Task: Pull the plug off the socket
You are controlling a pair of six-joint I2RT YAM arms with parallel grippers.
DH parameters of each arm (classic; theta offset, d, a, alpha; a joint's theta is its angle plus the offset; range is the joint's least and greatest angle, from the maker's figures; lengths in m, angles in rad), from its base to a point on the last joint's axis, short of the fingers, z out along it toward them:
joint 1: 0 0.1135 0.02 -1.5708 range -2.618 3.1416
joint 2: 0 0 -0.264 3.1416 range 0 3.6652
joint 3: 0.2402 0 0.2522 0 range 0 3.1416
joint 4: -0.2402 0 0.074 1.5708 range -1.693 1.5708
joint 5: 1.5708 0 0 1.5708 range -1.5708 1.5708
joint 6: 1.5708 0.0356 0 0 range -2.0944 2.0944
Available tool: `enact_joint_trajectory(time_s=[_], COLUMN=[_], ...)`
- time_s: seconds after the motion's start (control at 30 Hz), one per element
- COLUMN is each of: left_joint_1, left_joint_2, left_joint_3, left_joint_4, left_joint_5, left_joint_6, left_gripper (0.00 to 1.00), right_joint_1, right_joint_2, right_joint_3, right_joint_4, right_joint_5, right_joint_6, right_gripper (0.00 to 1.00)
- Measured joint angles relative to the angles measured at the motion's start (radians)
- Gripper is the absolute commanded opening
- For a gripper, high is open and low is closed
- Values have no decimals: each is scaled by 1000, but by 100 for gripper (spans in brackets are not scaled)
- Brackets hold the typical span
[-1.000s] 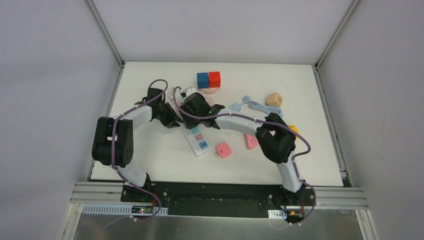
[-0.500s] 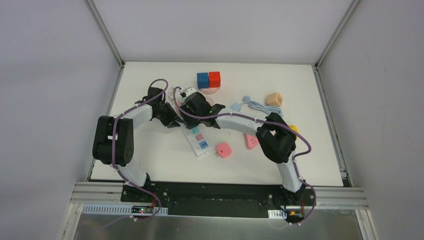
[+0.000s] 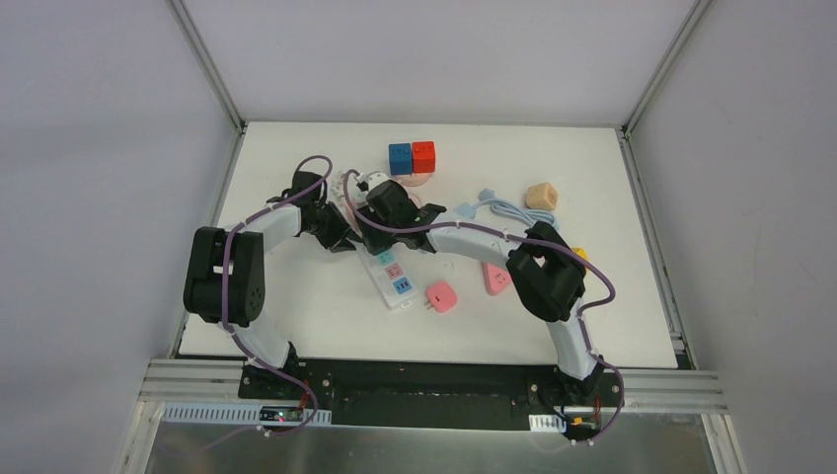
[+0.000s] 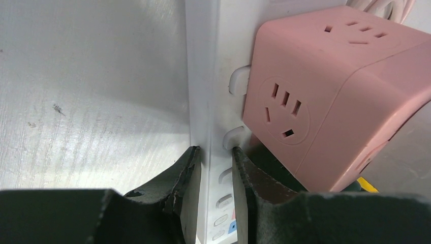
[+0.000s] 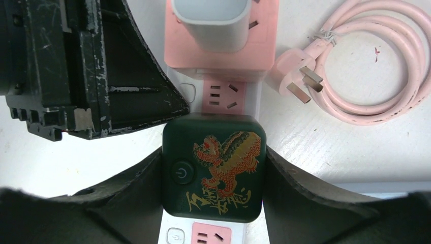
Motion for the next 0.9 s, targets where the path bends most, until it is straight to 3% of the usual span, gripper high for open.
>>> enact_joint_trajectory(time_s=[0.67,0.9], left_joint_1=[0,0], left_joint_2=[2,1], left_joint_3=[2,2], left_joint_4=[-5,5], left_joint_5=[3,18], left_joint_6=[0,2], left_gripper=[27,39], right_joint_1=[2,-6], right_joint_2=[-71,-183], right_joint_3=[41,47], right_joint_4=[-22,-14], right_joint_5=[-29,-5], right_joint_6=[28,34], right_gripper=[0,0])
